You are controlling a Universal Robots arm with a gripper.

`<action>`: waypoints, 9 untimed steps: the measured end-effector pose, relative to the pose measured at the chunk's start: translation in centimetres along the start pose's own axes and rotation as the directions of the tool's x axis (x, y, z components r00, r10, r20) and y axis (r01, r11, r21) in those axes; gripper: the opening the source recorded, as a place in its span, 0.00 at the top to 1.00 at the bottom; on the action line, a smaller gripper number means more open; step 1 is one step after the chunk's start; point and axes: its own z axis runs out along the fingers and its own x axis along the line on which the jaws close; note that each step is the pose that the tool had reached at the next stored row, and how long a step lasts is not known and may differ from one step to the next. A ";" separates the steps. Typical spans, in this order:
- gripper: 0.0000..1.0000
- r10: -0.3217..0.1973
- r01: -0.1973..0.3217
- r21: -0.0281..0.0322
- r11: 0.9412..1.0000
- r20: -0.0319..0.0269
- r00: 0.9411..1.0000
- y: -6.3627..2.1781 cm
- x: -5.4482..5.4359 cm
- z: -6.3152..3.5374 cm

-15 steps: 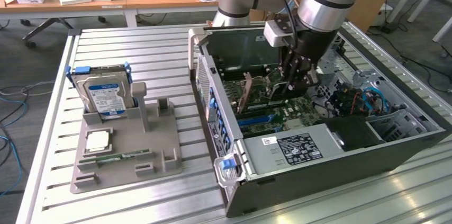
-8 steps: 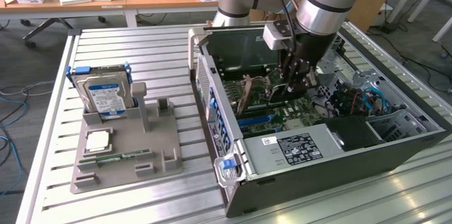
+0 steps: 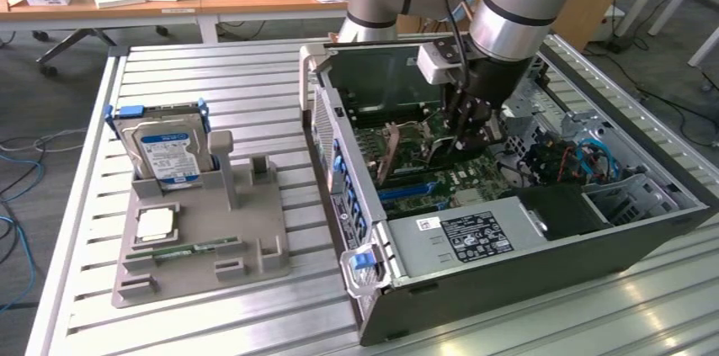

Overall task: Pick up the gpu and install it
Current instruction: 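Insert the gpu into the slot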

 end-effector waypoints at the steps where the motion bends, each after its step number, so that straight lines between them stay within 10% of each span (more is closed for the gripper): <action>1: 0.74 0.000 0.000 0.000 1.000 0.000 1.000 0.00 0.0 -0.01; 9: 0.74 0.000 0.000 0.000 1.000 0.000 1.000 0.09 0.0 0.01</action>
